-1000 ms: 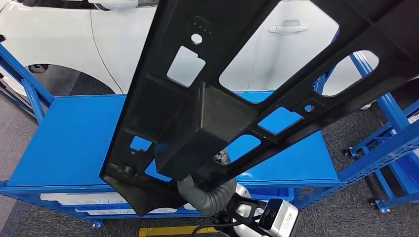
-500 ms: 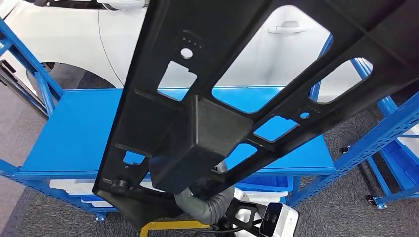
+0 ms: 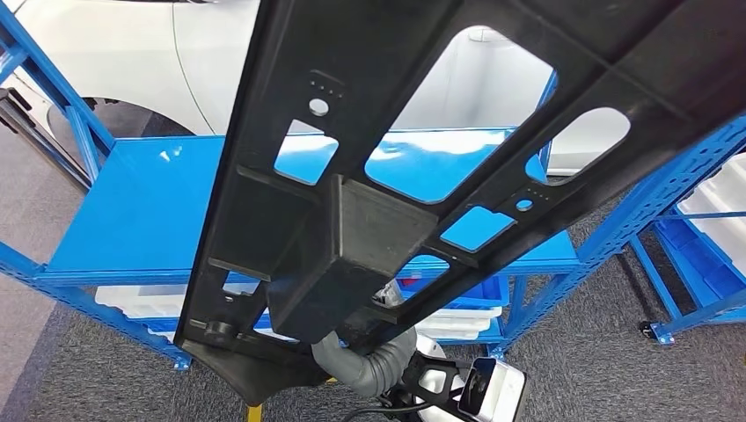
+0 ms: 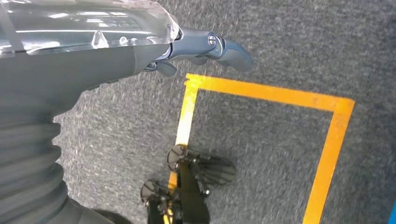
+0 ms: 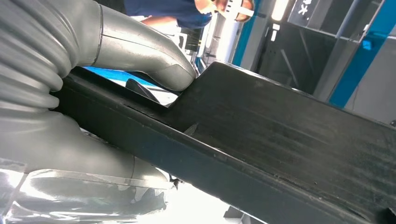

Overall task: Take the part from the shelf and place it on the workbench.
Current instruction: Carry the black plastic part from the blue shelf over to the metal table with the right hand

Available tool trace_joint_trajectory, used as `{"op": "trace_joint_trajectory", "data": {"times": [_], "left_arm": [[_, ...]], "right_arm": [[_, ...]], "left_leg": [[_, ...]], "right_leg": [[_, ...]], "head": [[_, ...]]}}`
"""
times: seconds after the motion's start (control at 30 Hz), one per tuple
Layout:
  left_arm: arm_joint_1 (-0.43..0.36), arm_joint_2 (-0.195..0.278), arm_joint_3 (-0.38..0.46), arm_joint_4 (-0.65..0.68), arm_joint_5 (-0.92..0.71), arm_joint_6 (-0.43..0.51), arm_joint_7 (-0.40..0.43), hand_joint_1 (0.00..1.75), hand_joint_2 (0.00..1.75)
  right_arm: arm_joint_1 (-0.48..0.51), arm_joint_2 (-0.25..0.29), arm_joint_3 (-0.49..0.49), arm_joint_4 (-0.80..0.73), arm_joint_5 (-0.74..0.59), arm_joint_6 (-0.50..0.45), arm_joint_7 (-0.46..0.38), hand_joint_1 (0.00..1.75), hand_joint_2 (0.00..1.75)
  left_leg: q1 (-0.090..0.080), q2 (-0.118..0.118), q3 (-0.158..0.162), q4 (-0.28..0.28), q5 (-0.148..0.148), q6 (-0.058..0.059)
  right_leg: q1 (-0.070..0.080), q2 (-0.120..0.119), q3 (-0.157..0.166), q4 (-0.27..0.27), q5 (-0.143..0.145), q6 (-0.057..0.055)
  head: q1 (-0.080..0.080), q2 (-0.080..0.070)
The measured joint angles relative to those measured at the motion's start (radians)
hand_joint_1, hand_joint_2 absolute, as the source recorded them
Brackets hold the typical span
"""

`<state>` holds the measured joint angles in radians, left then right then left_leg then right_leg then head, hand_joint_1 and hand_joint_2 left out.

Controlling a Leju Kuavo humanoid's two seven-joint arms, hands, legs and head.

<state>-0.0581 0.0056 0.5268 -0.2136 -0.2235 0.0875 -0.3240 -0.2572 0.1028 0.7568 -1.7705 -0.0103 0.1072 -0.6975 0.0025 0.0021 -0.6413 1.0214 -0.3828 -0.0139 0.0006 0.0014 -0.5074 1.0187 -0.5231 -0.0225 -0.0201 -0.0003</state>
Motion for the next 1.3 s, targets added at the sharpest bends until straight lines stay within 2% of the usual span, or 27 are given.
{"op": "trace_joint_trajectory", "data": {"times": [0.03,0.07,0.17,0.2,0.23,0.27,0.33,0.4,0.47,0.53,0.57,0.6,0.67,0.7,0.73,0.77,0.83,0.9,0.93,1.0,1.07,1.13,1.17,1.2,1.23,1.27,1.3], "left_arm": [[0.001,0.0,0.0,0.0,-0.002,0.0,0.0,0.0,1.75],[0.002,0.0,0.0,0.0,-0.004,-0.001,0.0,0.0,1.75],[0.002,0.001,0.0,0.0,-0.011,-0.002,-0.002,0.0,1.75],[0.001,0.001,0.0,0.0,-0.012,-0.003,-0.003,0.0,1.75],[0.001,0.001,-0.001,0.0,-0.012,-0.004,-0.003,0.0,1.75],[0.001,0.001,-0.001,0.0,-0.013,-0.004,-0.003,0.0,1.75],[-0.002,0.002,-0.001,0.0,-0.014,-0.003,-0.003,0.0,1.75],[-0.006,0.003,-0.001,0.0,-0.016,-0.003,-0.001,0.0,1.75],[-0.007,0.005,-0.001,0.0,-0.015,-0.002,0.001,0.0,1.75],[-0.005,0.006,-0.001,0.0,-0.015,-0.001,0.004,0.0,1.75],[-0.005,0.007,-0.001,0.0,-0.015,-0.001,0.005,0.0,1.75],[-0.005,0.007,-0.001,0.0,-0.015,-0.001,0.006,0.0,1.75],[-0.004,0.007,-0.001,0.0,-0.015,-0.001,0.006,0.0,1.75],[-0.004,0.007,-0.001,0.0,-0.015,-0.001,0.006,0.0,1.75],[-0.003,0.007,-0.001,0.0,-0.016,-0.001,0.005,0.0,1.75],[-0.002,0.007,-0.001,0.0,-0.017,-0.001,0.004,0.0,1.75],[-0.002,0.007,-0.001,0.0,-0.021,-0.001,0.002,0.0,1.75],[-0.001,0.007,-0.001,0.0,-0.025,-0.001,0.0,0.0,1.75],[-0.001,0.007,-0.001,0.0,-0.027,-0.001,-0.001,0.0,1.75],[0.0,0.007,-0.001,0.0,-0.031,0.0,-0.002,0.0,1.75],[0.001,0.007,-0.001,0.0,-0.032,0.0,-0.003,0.0,1.75],[0.001,0.007,-0.001,0.0,-0.032,0.0,-0.003,0.0,1.75],[0.001,0.007,-0.001,0.0,-0.031,0.0,-0.004,0.0,1.75],[0.001,0.007,-0.001,0.0,-0.031,0.0,-0.003,0.0,1.75],[0.002,0.007,0.0,0.0,-0.031,0.0,-0.003,0.0,1.75],[0.002,0.007,0.0,0.0,-0.03,0.0,-0.002,0.0,1.75],[0.003,0.007,0.0,0.0,-0.03,0.0,-0.001,0.0,1.75]], "right_arm": [[0.0,0.0,0.0,0.001,0.0,0.001,0.0,1.75,1.75],[-0.001,0.0,0.0,0.002,0.0,0.002,0.0,1.75,1.75],[0.001,0.0,-0.001,0.003,0.0,0.001,0.0,1.75,1.75],[0.003,0.0,-0.001,0.003,0.0,0.0,0.0,1.75,1.75],[0.004,-0.001,-0.002,0.004,0.0,0.0,0.0,1.75,1.75],[0.004,-0.002,-0.003,0.004,0.0,0.001,0.0,1.75,1.75],[0.004,-0.002,-0.004,0.004,0.0,0.005,0.0,1.75,1.75],[0.003,-0.002,-0.006,0.004,0.0,0.008,0.0,1.75,1.75],[0.001,-0.002,-0.007,0.006,-0.001,0.015,0.0,1.75,1.75],[0.001,-0.002,-0.008,0.009,-0.002,0.02,0.0,1.75,1.75],[0.001,-0.002,-0.01,0.01,-0.003,0.021,0.0,1.75,1.75],[0.001,-0.002,-0.011,0.012,-0.004,0.021,0.0,1.75,1.75],[0.001,-0.003,-0.012,0.014,-0.005,0.022,0.001,1.75,1.75],[0.002,-0.004,-0.013,0.015,-0.006,0.023,0.001,1.75,1.75],[0.003,-0.006,-0.013,0.016,-0.006,0.023,0.001,1.75,1.75],[0.003,-0.007,-0.014,0.016,-0.006,0.024,0.001,1.75,1.75],[0.004,-0.008,-0.017,0.016,-0.006,0.026,0.001,1.75,1.75],[0.003,-0.008,-0.02,0.016,-0.006,0.031,0.001,1.75,1.75],[0.003,-0.008,-0.022,0.016,-0.007,0.033,0.0,1.75,1.75],[0.005,-0.008,-0.026,0.017,-0.008,0.039,0.0,1.75,1.75],[0.005,-0.008,-0.031,0.019,-0.011,0.051,0.0,1.75,1.75],[0.006,-0.007,-0.035,0.023,-0.014,0.066,0.0,1.75,1.75],[0.007,-0.006,-0.038,0.026,-0.014,0.07,0.0,1.75,1.75],[0.009,-0.006,-0.04,0.029,-0.014,0.071,0.0,1.75,1.75],[0.011,-0.006,-0.042,0.034,-0.013,0.07,0.001,1.75,1.75],[0.013,-0.006,-0.043,0.038,-0.013,0.07,0.001,1.75,1.75],[0.014,-0.005,-0.045,0.042,-0.013,0.069,0.001,1.75,1.75]], "left_leg": [[0.002,-0.001,-0.006,0.007,-0.011,-0.006],[0.004,-0.001,-0.016,0.031,-0.04,-0.012],[0.009,-0.001,-0.064,0.198,-0.173,-0.026],[0.01,-0.001,-0.071,0.249,-0.191,-0.029],[0.011,-0.001,-0.064,0.273,-0.186,-0.031],[0.011,-0.001,-0.04,0.262,-0.164,-0.029],[0.009,-0.001,0.057,0.146,-0.123,-0.02],[0.003,-0.003,0.149,0.01,-0.126,-0.006],[-0.005,-0.003,0.171,-0.04,-0.132,0.007],[-0.003,0.0,0.159,-0.049,-0.109,0.02],[-0.001,0.002,0.149,-0.053,-0.096,0.027],[0.001,0.004,0.137,-0.056,-0.082,0.033],[0.0,0.006,0.106,-0.054,-0.058,0.038],[-0.001,0.006,0.089,-0.052,-0.046,0.037],[-0.001,0.006,0.071,-0.049,-0.035,0.036],[0.0,0.007,0.053,-0.044,-0.025,0.034],[0.002,0.007,0.019,-0.028,-0.009,0.027],[0.001,0.006,-0.005,-0.01,0.003,0.016],[0.0,0.006,-0.011,-0.005,0.009,0.011],[0.001,0.005,-0.014,-0.006,0.022,-0.001],[0.006,0.004,-0.024,0.011,0.001,-0.012],[0.009,0.004,-0.052,0.094,-0.082,-0.022],[0.009,0.004,-0.07,0.157,-0.127,-0.027],[0.01,0.004,-0.085,0.218,-0.155,-0.03],[0.01,0.004,-0.089,0.258,-0.161,-0.032],[0.01,0.004,-0.076,0.265,-0.149,-0.031],[0.01,0.004,-0.042,0.233,-0.126,-0.028]], "right_leg": [[-0.001,-0.001,-0.007,-0.001,0.01,-0.008],[-0.002,-0.003,-0.015,-0.004,0.02,-0.016],[-0.001,-0.005,-0.051,-0.004,0.051,-0.026],[0.0,-0.005,-0.065,-0.003,0.061,-0.026],[0.001,-0.005,-0.079,-0.002,0.071,-0.026],[0.003,-0.005,-0.093,0.0,0.081,-0.025],[0.005,-0.005,-0.117,0.004,0.1,-0.022],[0.007,-0.005,-0.128,0.004,0.117,-0.013],[0.005,-0.006,-0.131,-0.001,0.134,0.0],[0.002,-0.005,-0.139,0.0,0.134,0.012],[0.001,-0.004,-0.149,0.017,0.108,0.016],[0.0,-0.003,-0.164,0.054,0.064,0.021],[-0.004,-0.003,-0.195,0.175,-0.037,0.027],[-0.006,-0.003,-0.204,0.234,-0.062,0.03],[-0.007,-0.003,-0.201,0.27,-0.061,0.032],[-0.008,-0.003,-0.182,0.273,-0.039,0.034],[-0.011,-0.003,-0.097,0.18,0.006,0.035],[-0.008,-0.001,-0.007,0.05,-0.004,0.027],[-0.006,0.0,0.014,0.014,-0.017,0.02],[-0.003,0.002,0.013,0.002,-0.014,0.003],[-0.004,0.0,0.002,-0.002,0.002,-0.013],[-0.005,-0.003,-0.017,-0.004,0.022,-0.024],[-0.005,-0.003,-0.029,-0.004,0.031,-0.026],[-0.004,-0.003,-0.04,-0.003,0.041,-0.026],[-0.003,-0.004,-0.052,-0.002,0.049,-0.026],[-0.002,-0.004,-0.063,-0.002,0.058,-0.025],[-0.001,-0.004,-0.073,-0.001,0.065,-0.023]], "head": [[0.0,0.0],[0.0,0.0],[0.0,0.0],[0.0,0.0],[0.0,0.0],[0.0,0.0],[0.0,0.0],[0.0,0.0],[0.0,0.0],[0.0,0.0],[0.0,0.0],[0.0,0.0],[0.0,0.0],[0.0,0.0],[0.0,0.0],[0.0,0.0],[0.0,0.0],[0.0,0.0],[0.0,0.0],[0.0,0.0],[0.0,0.0],[0.0,0.0],[0.0,0.0],[0.0,0.0],[0.0,0.0],[0.0,0.0],[0.0,0.0]]}}
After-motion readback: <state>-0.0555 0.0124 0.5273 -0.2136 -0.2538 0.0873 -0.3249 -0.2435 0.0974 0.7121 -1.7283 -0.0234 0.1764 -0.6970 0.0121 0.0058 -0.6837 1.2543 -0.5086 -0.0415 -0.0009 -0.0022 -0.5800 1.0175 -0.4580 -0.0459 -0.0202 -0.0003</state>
